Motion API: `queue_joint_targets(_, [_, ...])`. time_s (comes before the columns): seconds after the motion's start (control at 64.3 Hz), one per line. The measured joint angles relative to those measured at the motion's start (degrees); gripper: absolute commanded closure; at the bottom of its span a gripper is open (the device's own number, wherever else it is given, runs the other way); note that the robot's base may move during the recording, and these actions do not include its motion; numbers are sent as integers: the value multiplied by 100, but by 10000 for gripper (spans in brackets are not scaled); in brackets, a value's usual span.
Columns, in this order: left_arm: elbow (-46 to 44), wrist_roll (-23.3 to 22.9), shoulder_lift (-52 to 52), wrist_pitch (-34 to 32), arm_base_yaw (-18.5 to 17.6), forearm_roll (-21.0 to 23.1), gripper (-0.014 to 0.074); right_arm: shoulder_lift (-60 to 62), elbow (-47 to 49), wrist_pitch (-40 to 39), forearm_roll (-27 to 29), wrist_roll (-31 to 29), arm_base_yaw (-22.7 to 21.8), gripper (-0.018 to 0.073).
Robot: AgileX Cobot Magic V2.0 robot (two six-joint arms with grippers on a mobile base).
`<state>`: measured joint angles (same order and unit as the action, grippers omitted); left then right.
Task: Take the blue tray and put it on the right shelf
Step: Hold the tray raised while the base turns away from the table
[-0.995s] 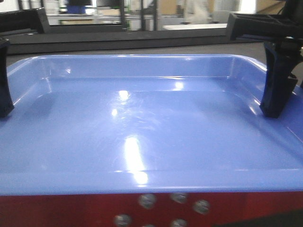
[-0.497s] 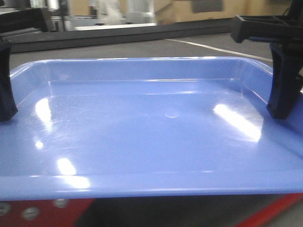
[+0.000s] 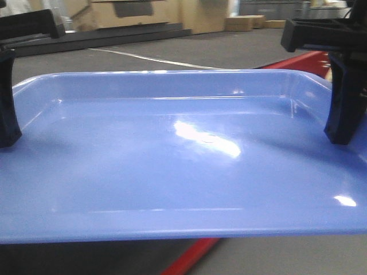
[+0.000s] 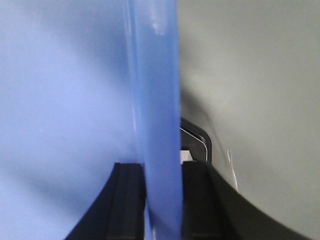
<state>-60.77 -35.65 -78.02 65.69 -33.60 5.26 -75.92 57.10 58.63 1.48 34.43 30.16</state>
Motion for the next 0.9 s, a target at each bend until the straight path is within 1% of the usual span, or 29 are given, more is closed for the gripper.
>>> queue_joint_targets(0.264, [0,0,0,0,0,-11,645,0,0,0,0,0,0,396])
queue_joint_targets(0.466, [0,0,0,-12,0,-267,645,0,0,-86,59,0,0,396])
queue_joint_targets(0.684, [0,0,0,-14,21,-399,645,0,0,-134,121,15,13,396])
queue_joint_targets(0.902, [0,0,0,-3,24,-421,645,0,0,-144,154,15,17,396])
